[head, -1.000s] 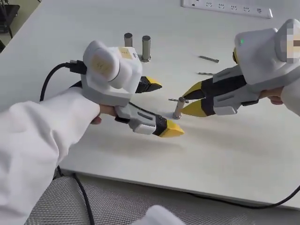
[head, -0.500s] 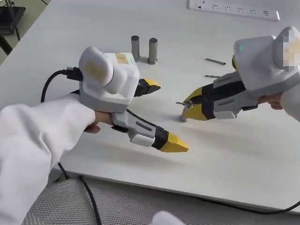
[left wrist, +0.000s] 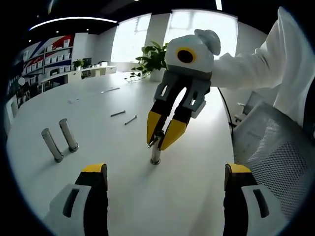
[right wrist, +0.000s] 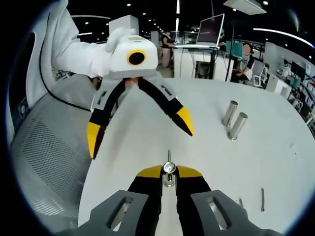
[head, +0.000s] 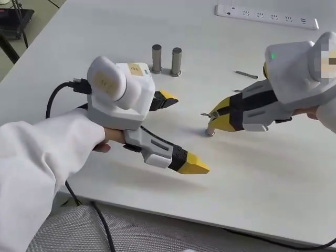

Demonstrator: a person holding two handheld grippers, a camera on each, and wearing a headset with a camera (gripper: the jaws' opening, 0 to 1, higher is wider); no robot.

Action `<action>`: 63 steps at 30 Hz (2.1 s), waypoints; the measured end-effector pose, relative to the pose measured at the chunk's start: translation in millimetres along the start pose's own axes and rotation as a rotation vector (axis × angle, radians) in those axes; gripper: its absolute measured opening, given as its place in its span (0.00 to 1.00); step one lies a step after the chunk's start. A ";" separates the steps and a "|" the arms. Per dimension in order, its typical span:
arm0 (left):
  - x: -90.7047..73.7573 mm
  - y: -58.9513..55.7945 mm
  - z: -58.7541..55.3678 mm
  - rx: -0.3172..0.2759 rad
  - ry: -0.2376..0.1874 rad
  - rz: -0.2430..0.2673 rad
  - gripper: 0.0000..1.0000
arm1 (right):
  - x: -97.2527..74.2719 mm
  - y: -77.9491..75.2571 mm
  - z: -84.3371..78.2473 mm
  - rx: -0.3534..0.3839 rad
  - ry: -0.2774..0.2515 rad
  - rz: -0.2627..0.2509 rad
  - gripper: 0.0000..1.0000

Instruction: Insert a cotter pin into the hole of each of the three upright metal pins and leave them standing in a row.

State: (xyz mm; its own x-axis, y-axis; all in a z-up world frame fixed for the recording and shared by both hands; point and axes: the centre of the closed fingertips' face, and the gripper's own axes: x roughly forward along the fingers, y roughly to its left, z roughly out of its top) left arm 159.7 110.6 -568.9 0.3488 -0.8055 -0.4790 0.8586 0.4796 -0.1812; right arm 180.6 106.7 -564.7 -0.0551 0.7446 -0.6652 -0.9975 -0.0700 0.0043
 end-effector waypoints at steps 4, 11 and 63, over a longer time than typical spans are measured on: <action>-2.1 3.3 -1.4 -0.005 0.002 0.008 0.99 | 4.4 -13.7 6.4 0.002 -0.012 -0.032 0.04; -4.2 15.2 -9.9 -0.041 0.026 0.044 0.99 | 13.6 -37.7 5.2 0.059 -0.022 -0.080 0.04; -34.4 0.6 18.7 -0.084 -0.049 0.095 0.99 | -86.4 -7.6 -0.9 0.328 -0.218 -0.368 0.64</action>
State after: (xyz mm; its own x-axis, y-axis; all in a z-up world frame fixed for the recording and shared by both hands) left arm 155.2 132.1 -536.5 0.4466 -0.7701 -0.4555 0.7870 0.5803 -0.2095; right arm 193.0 42.3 -507.9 0.3281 0.8037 -0.4964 -0.9116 0.4071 0.0565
